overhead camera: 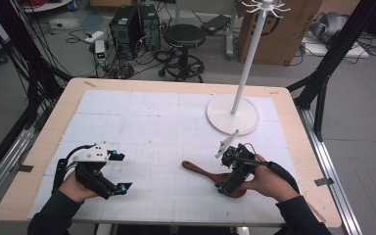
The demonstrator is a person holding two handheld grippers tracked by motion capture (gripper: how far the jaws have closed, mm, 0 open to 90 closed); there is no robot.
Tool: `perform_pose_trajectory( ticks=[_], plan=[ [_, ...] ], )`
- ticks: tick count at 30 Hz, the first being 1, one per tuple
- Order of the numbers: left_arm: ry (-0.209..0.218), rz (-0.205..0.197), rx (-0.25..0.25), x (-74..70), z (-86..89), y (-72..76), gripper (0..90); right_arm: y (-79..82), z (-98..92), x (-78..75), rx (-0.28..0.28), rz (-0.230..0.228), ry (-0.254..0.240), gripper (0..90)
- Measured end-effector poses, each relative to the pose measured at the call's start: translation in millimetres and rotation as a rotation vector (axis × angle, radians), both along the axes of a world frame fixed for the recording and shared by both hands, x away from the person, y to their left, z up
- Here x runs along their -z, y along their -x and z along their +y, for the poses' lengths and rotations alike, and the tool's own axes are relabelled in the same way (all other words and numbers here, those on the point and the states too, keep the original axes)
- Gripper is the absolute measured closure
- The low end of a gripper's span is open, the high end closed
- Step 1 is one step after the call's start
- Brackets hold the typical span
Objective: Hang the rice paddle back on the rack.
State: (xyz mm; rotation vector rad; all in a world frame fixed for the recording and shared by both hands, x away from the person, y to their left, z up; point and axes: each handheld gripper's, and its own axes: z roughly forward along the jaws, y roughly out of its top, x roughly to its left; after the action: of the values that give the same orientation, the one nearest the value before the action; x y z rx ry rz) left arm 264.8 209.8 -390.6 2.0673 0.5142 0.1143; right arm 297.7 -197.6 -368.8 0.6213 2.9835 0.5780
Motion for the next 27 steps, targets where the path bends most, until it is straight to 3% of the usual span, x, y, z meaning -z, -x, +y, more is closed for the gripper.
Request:
perform_pose_trajectory(
  ticks=[9,14,25,27],
  plan=[
    [-0.005,0.005,0.002,1.0,-0.4,-0.7,1.7,-5.5,5.8,6.1,-0.013,0.056,0.092,0.5],
    [-0.005,0.008,0.013,1.3,-1.0,-0.4,1.6,-9.2,12.4,9.8,-0.016,0.056,0.132,0.5],
    [-0.007,0.014,0.014,2.7,-2.4,-0.2,1.7,-16.8,39.4,18.9,-0.032,0.111,0.224,0.7],
    [-0.013,0.013,0.017,2.5,-2.4,-0.2,1.6,-19.4,44.3,21.1,-0.042,0.119,0.232,3.9]
  ],
)
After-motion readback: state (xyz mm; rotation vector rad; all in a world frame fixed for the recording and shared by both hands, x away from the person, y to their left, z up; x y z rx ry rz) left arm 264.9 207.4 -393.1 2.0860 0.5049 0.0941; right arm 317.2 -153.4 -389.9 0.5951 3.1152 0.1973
